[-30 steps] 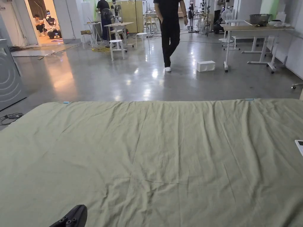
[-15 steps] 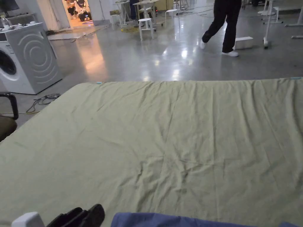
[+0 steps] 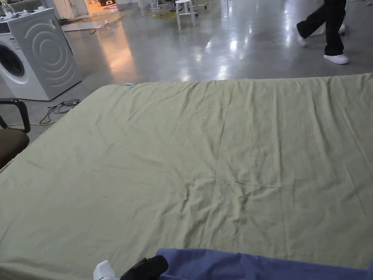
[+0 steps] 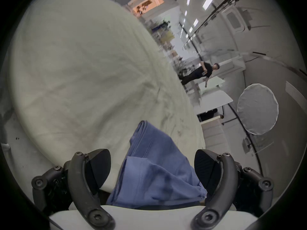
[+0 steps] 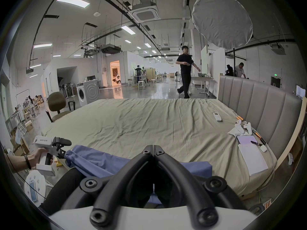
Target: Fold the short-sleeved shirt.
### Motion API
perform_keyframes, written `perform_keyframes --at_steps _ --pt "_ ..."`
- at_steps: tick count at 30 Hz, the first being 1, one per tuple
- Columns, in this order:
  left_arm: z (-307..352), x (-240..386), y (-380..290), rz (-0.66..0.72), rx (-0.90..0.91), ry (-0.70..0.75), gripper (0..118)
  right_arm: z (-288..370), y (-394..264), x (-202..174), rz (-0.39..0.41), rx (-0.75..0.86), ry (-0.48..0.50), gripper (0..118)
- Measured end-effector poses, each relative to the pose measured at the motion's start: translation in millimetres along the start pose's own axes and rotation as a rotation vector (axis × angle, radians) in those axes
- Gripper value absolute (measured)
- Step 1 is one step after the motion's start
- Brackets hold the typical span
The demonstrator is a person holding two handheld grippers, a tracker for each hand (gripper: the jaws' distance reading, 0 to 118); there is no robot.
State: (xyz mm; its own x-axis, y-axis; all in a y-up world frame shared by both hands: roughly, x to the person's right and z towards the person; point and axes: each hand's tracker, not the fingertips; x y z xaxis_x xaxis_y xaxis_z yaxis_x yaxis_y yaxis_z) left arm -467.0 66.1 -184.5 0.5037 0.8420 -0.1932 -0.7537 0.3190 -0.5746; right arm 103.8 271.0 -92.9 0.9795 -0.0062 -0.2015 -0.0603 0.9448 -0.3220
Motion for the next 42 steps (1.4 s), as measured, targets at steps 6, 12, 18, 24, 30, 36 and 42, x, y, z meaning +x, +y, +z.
perform_keyframes --at_steps 6,12,18,24,30,36,42 --pt "-27.3 7.1 2.3 0.095 -0.054 -0.084 14 -3.9 -3.6 2.7 -0.031 -0.036 0.000 0" --pt "-32.4 19.2 1.2 0.053 -0.021 -0.048 13 -3.5 -3.2 5.1 -0.008 -0.052 -0.007 0" --pt "-8.5 30.5 36.2 0.029 0.139 -0.004 12 -2.0 -6.2 10.1 -0.034 -0.059 -0.015 0" --pt "19.3 52.5 76.0 -0.100 0.244 0.087 12 -3.1 -17.5 17.3 -0.054 -0.078 -0.011 0" --pt "-9.1 126.4 21.4 -0.350 0.132 0.028 12 -4.1 -24.4 19.5 -0.106 -0.088 -0.004 0" --pt "-87.9 182.1 -78.7 -0.504 -0.075 -0.066 12 7.4 -26.8 22.7 -0.087 -0.084 -0.018 0" --pt "-167.3 180.0 -137.8 -0.559 -0.397 0.051 48 23.6 -42.6 38.8 -0.101 -0.098 -0.053 0"
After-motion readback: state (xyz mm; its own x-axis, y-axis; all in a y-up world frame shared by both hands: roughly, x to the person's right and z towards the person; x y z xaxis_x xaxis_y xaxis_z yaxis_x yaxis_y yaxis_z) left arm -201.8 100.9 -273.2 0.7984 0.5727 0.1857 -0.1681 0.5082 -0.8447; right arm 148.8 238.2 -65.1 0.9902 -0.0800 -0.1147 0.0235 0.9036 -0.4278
